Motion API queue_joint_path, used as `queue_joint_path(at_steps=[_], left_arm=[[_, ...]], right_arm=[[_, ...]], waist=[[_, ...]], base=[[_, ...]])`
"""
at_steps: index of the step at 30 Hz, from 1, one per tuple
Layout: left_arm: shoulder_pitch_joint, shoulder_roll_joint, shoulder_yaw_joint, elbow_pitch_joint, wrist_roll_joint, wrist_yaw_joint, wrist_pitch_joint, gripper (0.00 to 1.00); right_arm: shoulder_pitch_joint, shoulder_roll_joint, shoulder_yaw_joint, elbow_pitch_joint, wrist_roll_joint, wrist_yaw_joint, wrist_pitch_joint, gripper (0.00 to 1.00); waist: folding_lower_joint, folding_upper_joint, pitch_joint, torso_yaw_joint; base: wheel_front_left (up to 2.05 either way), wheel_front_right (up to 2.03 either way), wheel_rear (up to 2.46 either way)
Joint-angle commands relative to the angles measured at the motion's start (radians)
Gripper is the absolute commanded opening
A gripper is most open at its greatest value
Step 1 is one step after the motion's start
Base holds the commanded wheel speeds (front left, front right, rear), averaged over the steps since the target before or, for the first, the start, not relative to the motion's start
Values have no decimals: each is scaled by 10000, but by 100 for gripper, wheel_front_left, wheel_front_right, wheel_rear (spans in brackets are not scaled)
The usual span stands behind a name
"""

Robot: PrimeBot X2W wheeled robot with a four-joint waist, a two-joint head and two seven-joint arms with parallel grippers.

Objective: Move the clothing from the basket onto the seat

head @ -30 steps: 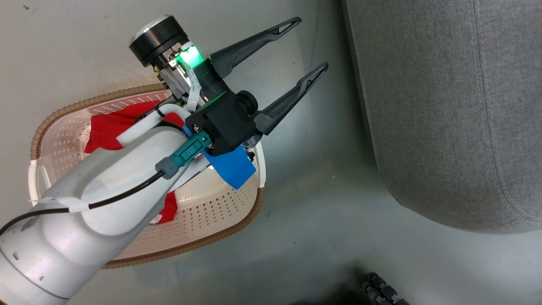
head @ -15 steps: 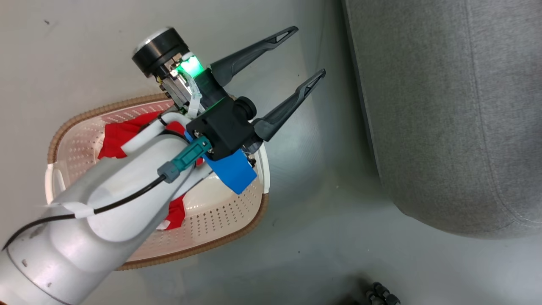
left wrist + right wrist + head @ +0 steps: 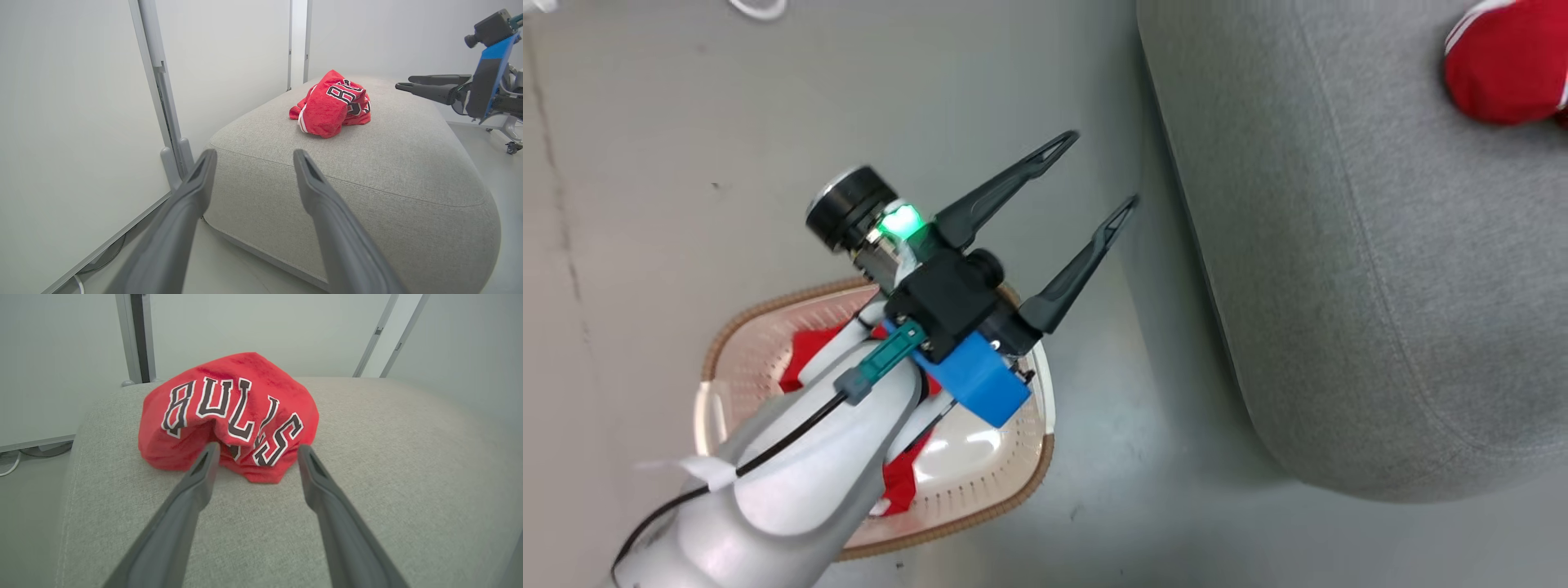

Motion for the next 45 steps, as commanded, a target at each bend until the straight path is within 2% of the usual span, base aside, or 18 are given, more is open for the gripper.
queue_joint_path(at_steps=[1, 15, 19, 26, 38, 45], left_arm=[[277, -50, 237, 7, 55, 19, -25, 100], [3389, -885, 3511, -385, 768, 223, -25, 100], [4230, -1122, 4480, -720, 1031, 171, -24, 100], [5285, -1634, 6024, -1262, 1554, 126, -24, 100], [6597, -2281, 7534, -1400, 2496, 533, -24, 100], [6974, -2389, 7825, -1127, 2665, 382, -24, 100]], right_arm=[[294, 85, 146, -230, -79, 5, -36, 100], [2406, 1145, 2103, -2698, -115, 5, -36, 100], [2694, 1310, 2815, -3067, -188, 3, -36, 100], [2927, 1606, 3341, -3420, -392, 5, -36, 100], [3794, 2108, 3585, -3695, -802, 5, -36, 100], [4131, 2157, 3679, -3451, -615, 5, -36, 100]], waist=[[1, -1, -736, 206], [1, -1, -2931, 1319], [1, -1, -3382, 1648], [1, -1, -3867, 2220], [1, -1, -4605, 2612], [1, -1, -4957, 2648]], base=[[0, 0, 0], [0, 0, 0], [0, 0, 0], [0, 0, 0], [0, 0, 0], [0, 0, 0]])
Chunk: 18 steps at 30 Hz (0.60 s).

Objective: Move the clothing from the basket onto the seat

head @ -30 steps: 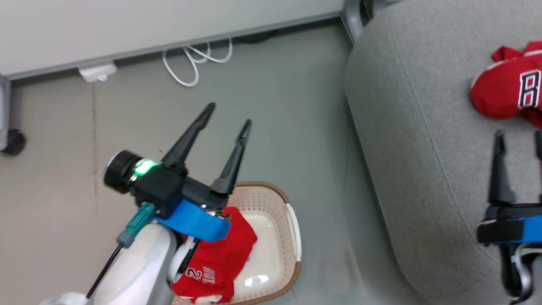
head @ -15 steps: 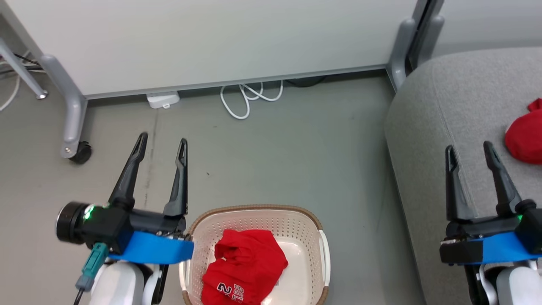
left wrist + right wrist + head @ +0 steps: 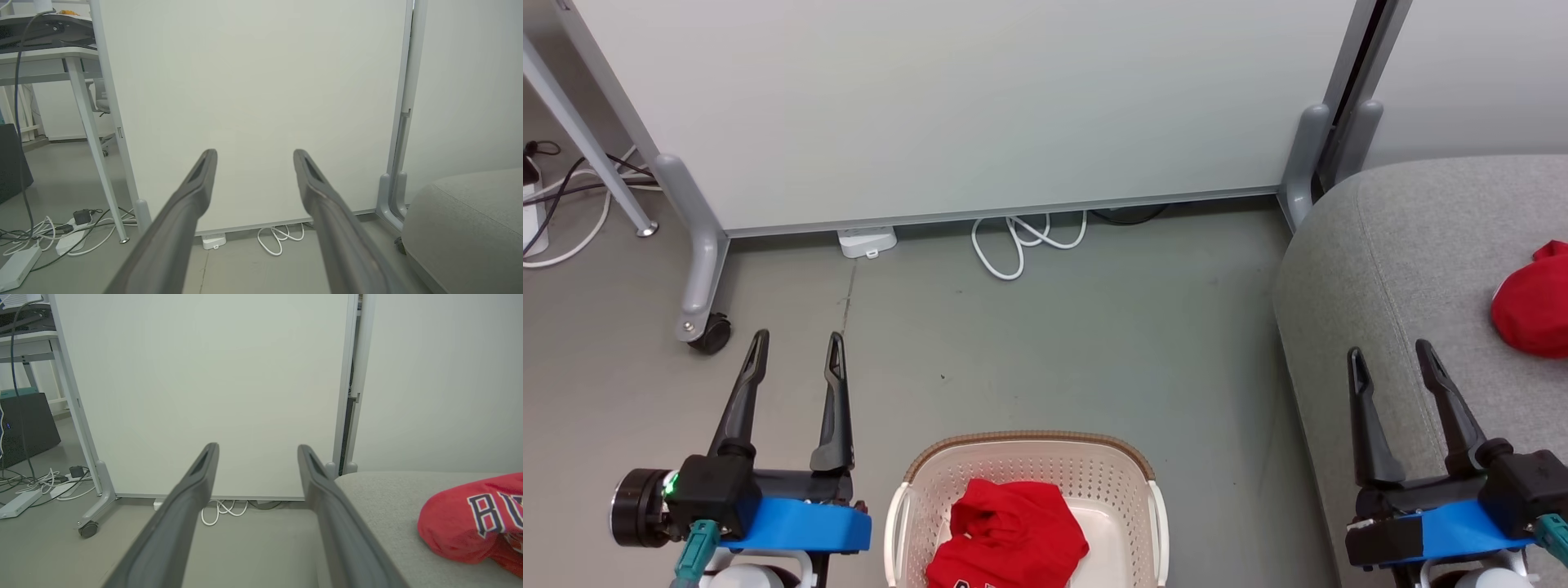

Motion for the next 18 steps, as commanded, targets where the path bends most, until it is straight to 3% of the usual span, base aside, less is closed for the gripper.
queue_joint_path(at_steps=[1, 18], left_arm=[[103, -12, 69, 112, 93, -60, -24, 100], [306, -116, -4, 674, 104, -336, -24, 100]], right_arm=[[169, 37, 38, 74, 145, 3, -34, 100], [302, 35, 151, 642, 565, 3, -34, 100]], waist=[[1, -1, -72, 13], [1, -1, -153, 86]], base=[[0, 0, 0], [0, 0, 0]])
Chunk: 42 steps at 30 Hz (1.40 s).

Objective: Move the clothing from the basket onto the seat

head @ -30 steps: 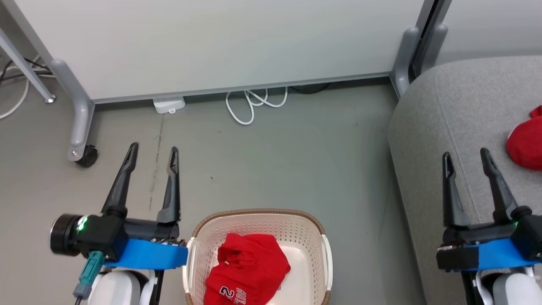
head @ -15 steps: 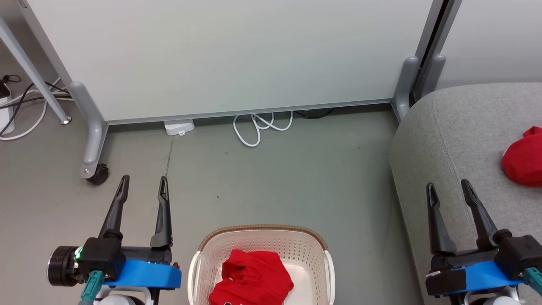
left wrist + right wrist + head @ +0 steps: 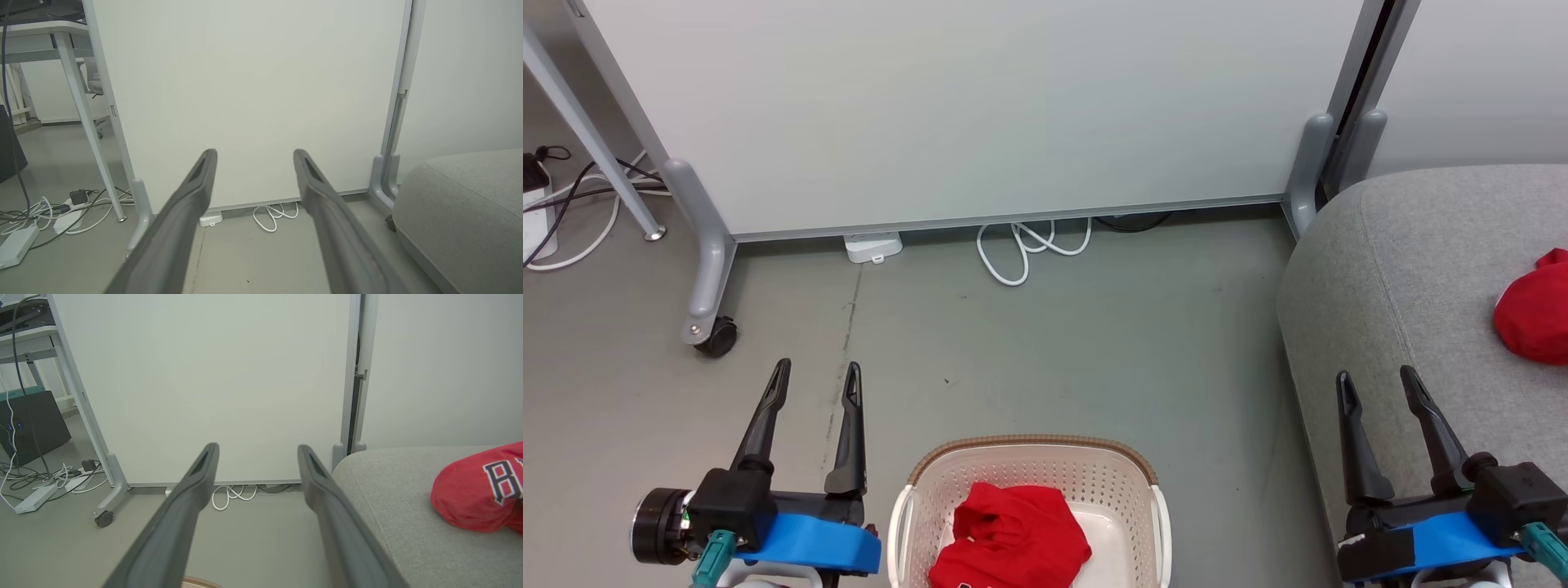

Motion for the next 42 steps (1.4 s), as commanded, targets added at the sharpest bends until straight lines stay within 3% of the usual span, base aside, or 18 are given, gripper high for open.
queue_joint_path(at_steps=[1, 14, 20, 30, 42], left_arm=[[56, 1, 11, 11, 23, -31, -24, 100], [14, -29, -4, 67, 92, -100, -24, 100], [-566, 182, -529, 311, 228, -106, -24, 100], [-2528, 1022, -3010, 1846, -495, -103, -24, 100], [-5222, 1830, -6490, 4466, -1864, -104, -25, 100]], right_arm=[[105, 22, 0, 22, 60, 5, -34, 100], [77, 22, 73, 65, 98, 5, -34, 100], [-248, 23, 27, -77, 30, 5, -34, 100], [-1153, 20, 136, -527, -168, 5, -34, 100], [-2419, 20, 218, -1297, -297, 5, -34, 100]], waist=[[0, -1, -1, -1], [0, -1, 43, -39], [0, -1, 349, -12], [0, -1, 1643, -211], [0, -1, 4099, -766]], base=[[0, 0, 0], [0, 0, 0], [0, 0, 0], [0, 0, 0], [0, 0, 0]])
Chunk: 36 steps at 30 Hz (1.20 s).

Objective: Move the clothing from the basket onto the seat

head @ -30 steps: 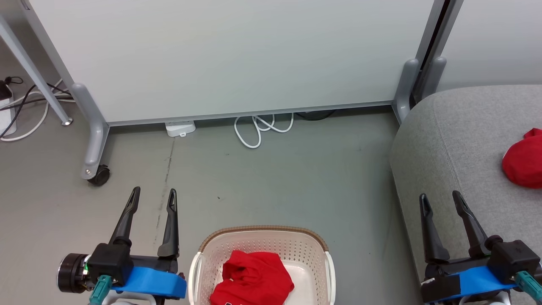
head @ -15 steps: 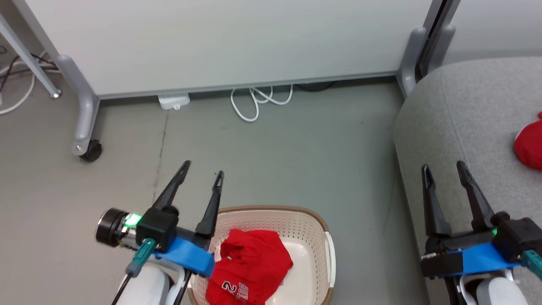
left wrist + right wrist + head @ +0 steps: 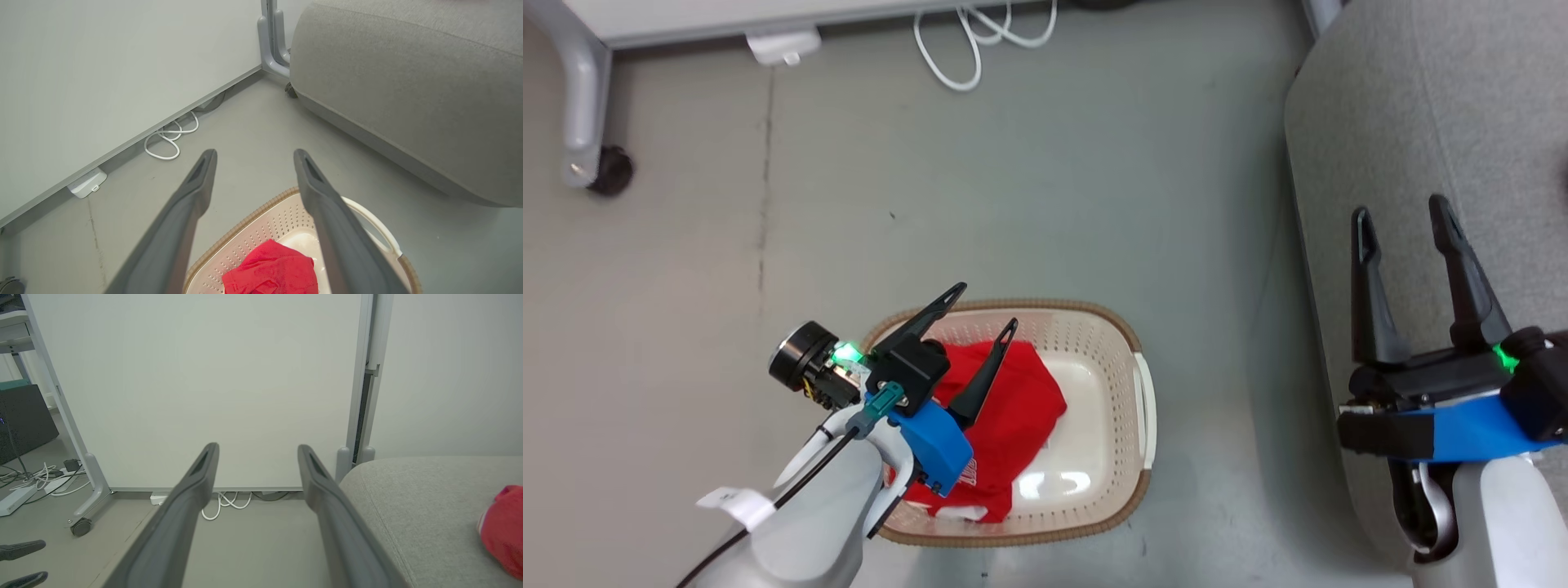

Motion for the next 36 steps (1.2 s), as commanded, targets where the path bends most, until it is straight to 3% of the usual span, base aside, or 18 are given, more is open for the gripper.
queue_joint_path(at_steps=[1, 17, 25, 36], left_arm=[[-456, 121, -360, 333, -178, -2, -23, 100], [-3372, 243, -5568, 3840, -2027, -3, -2, 100], [-4095, -5, -5942, 5153, -1477, -3, 686, 100], [-5294, -43, -5954, 6329, 103, -4, 1806, 100]], right_arm=[[-279, 15, 21, -109, -40, 5, -34, 100], [-1770, 17, 157, -838, -398, 5, -34, 100], [-1932, 18, 45, -1484, -658, 5, -34, 100], [-2249, 17, 79, -2337, -656, 5, -34, 100]], waist=[[-2, 0, 869, -301], [-2, 0, 3877, -923], [-2, 0, 4910, -1200], [-2, 0, 6493, -1274]], base=[[0, 0, 0], [0, 0, 0], [0, 0, 0], [0, 0, 0]])
